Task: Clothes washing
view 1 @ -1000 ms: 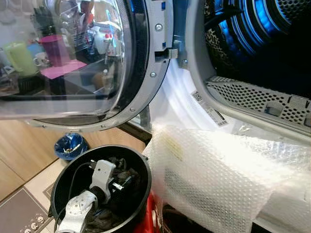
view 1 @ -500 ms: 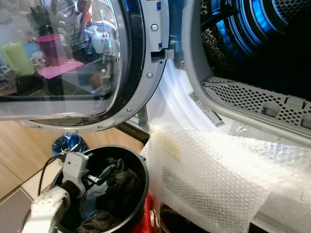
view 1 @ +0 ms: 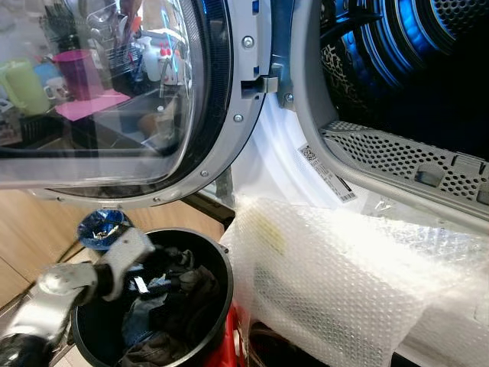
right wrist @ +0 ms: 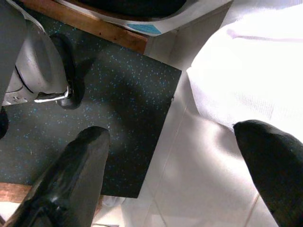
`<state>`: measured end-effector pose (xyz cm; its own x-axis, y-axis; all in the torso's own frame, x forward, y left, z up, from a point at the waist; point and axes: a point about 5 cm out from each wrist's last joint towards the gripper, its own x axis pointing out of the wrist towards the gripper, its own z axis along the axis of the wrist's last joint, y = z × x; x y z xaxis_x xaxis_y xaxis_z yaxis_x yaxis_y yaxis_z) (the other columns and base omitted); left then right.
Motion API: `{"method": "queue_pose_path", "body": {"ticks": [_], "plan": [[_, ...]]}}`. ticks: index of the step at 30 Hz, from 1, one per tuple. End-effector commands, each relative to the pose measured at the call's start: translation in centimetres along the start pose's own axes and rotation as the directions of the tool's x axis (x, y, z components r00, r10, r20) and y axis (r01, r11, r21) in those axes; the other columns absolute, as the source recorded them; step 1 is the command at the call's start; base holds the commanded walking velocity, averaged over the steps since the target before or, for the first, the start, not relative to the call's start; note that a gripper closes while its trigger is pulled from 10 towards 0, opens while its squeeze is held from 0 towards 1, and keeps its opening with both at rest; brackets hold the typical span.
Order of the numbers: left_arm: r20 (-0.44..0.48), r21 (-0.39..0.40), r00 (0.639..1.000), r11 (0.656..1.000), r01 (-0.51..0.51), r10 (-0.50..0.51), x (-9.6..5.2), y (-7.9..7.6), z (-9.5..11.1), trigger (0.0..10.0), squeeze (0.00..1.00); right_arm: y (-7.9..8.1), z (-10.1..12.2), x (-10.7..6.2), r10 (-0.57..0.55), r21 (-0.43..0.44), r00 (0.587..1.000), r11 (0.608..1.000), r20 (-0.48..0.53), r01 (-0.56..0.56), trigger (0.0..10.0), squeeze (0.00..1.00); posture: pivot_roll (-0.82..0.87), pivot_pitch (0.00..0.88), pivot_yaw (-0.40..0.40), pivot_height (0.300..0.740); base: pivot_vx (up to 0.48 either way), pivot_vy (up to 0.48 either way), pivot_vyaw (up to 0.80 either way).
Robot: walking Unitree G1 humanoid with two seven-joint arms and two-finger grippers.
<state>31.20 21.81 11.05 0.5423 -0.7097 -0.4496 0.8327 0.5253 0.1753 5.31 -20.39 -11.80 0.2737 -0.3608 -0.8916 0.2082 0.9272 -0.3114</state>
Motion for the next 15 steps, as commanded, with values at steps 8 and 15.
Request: {"method": "queue_pose_path", "body": {"ticks": [8, 15], "plan": [[-0.172, 0.097, 0.962, 0.969, 0.229, -0.21, 3.2, -1.6, -0.9, 10.0, 0.51, 2.6, 0.9, -0.4, 0.08, -0.055, 0.996, 0.995, 0.026, -0.078, 10.0, 0.0, 0.05, 0.076, 0.055, 0.74, 0.0, 0.0, 0.0], [-0.226, 0.129, 0.938, 0.946, 0.297, -0.264, 4.4, -2.4, -1.4, 10.0, 0.0, 2.3, 0.9, -0.3, 0.074, -0.066, 0.997, 0.995, 0.028, -0.072, 10.0, 0.0, 0.04, 0.061, 0.045, 0.74, 0.0, 0.0, 0.0]]}}
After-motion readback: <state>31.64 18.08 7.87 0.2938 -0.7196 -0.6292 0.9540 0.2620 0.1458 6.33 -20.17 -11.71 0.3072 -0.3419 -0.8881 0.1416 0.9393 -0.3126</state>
